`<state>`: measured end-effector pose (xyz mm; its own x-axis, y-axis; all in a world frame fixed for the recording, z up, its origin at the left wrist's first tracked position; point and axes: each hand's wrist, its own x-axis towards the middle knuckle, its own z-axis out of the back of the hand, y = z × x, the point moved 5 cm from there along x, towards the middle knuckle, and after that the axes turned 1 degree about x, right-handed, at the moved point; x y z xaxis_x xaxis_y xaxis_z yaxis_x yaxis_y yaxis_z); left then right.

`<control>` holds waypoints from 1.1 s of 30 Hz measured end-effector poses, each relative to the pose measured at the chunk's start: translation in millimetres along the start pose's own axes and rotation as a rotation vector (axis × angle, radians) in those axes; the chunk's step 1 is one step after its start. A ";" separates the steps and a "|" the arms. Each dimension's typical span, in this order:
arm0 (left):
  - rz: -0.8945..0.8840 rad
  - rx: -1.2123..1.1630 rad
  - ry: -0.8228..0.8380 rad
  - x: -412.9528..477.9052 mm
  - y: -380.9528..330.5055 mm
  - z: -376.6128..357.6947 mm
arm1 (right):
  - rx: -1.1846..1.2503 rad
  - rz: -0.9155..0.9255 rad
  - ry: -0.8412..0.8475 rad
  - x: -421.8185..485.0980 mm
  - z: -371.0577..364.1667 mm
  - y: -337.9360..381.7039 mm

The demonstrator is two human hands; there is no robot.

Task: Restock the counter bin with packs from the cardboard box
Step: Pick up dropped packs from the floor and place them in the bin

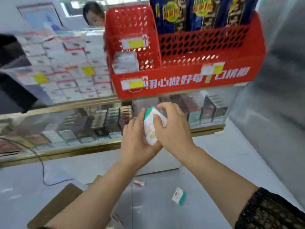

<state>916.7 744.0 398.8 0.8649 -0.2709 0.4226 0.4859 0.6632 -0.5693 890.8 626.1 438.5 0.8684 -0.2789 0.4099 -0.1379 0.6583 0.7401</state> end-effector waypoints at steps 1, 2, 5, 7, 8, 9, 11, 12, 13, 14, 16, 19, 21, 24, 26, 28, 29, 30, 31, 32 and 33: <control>-0.007 -0.002 -0.011 5.9 -8.4 18.7 | -0.004 0.032 -0.009 5.1 7.3 18.1; -0.007 -0.014 -0.022 11.4 -14.9 36.5 | -0.005 0.057 -0.019 10.3 13.0 34.9; 0.022 -0.068 -0.087 28.3 -21.6 87.4 | -0.008 0.102 -0.038 27.1 22.7 79.8; 0.010 -0.069 -0.111 42.6 -19.2 117.6 | 0.004 0.151 -0.063 39.5 22.8 107.3; -0.002 -0.066 -0.121 50.8 -18.0 132.9 | 0.012 0.178 -0.066 47.1 21.2 120.7; -0.019 -0.057 -0.132 60.3 -16.7 148.7 | 0.017 0.201 -0.063 55.6 18.8 134.1; -0.064 -0.010 -0.154 77.2 -14.2 178.6 | 0.027 0.237 -0.068 73.3 13.4 158.1; -0.085 0.022 -0.160 85.1 -14.1 191.0 | 0.038 0.254 -0.070 81.8 10.9 167.9; -0.104 0.051 -0.169 93.8 -13.0 204.7 | 0.055 0.272 -0.071 90.9 7.8 179.4; -0.126 0.075 -0.188 104.4 -11.2 219.2 | 0.068 0.289 -0.075 101.1 4.0 191.4; -0.159 0.111 -0.230 127.4 -7.2 245.4 | 0.086 0.309 -0.081 122.4 -2.8 211.8; -0.175 0.158 -0.236 158.5 1.3 275.4 | 0.117 0.316 -0.067 153.5 -15.5 234.3; -0.180 0.178 -0.230 177.1 10.3 291.6 | 0.139 0.322 -0.038 172.6 -26.8 245.7; -0.167 0.177 -0.186 205.5 26.7 310.4 | 0.122 0.347 0.038 198.0 -46.2 259.9; -0.153 0.172 -0.151 223.2 37.7 320.2 | 0.088 0.361 0.101 213.0 -59.6 267.5; -0.162 0.172 -0.145 239.8 48.1 329.9 | 0.062 0.375 0.168 227.3 -73.9 273.0; -0.168 0.163 -0.144 248.6 53.8 334.3 | 0.046 0.383 0.200 234.9 -81.6 275.0; -0.169 0.148 -0.138 257.5 58.9 338.3 | 0.017 0.397 0.226 242.9 -88.9 277.5; -0.166 0.132 -0.128 267.0 63.7 341.8 | -0.025 0.412 0.244 252.1 -95.4 279.8; -0.156 0.117 -0.111 276.1 67.9 344.7 | -0.067 0.423 0.256 262.2 -101.1 281.8; -0.143 0.099 -0.091 284.9 71.2 347.2 | -0.102 0.431 0.267 272.5 -105.9 284.0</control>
<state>1153.9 956.3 723.5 0.7707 -0.3064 0.5587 0.5846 0.6887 -0.4289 1138.7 811.1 703.9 0.8361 0.2119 0.5059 -0.4743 0.7425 0.4729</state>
